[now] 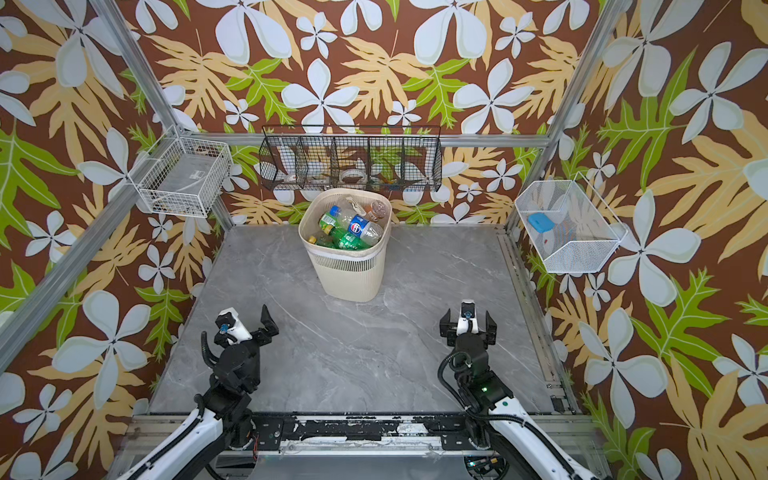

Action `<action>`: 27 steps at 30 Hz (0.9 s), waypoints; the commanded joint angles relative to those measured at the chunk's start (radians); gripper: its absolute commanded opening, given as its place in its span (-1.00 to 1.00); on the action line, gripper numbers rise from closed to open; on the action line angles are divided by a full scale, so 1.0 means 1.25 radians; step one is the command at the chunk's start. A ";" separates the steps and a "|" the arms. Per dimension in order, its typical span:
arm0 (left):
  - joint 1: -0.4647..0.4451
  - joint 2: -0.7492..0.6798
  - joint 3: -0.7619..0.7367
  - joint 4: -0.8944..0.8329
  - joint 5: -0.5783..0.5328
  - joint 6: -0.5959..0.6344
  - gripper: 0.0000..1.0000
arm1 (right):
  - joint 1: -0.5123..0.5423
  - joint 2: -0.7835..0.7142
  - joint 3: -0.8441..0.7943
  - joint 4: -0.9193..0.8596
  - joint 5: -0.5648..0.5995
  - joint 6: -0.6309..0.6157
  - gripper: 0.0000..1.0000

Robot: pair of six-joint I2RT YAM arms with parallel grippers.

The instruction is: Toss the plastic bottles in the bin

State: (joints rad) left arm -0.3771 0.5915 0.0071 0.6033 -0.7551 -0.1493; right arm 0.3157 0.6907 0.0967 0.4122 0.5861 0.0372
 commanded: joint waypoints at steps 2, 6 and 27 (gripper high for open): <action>0.067 0.174 -0.052 0.365 0.002 0.071 1.00 | -0.146 0.189 -0.038 0.369 -0.124 0.016 0.99; 0.147 0.400 -0.028 0.592 0.121 0.060 1.00 | -0.173 0.418 -0.027 0.627 -0.193 -0.026 0.99; 0.211 0.624 0.110 0.533 0.263 0.034 1.00 | -0.176 0.651 0.022 0.787 -0.273 -0.062 0.99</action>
State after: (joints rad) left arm -0.1169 1.3708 0.1375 1.2449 -0.4343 -0.1005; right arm 0.0944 1.5059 0.1204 1.3472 0.2508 -0.0349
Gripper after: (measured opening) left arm 0.999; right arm 0.995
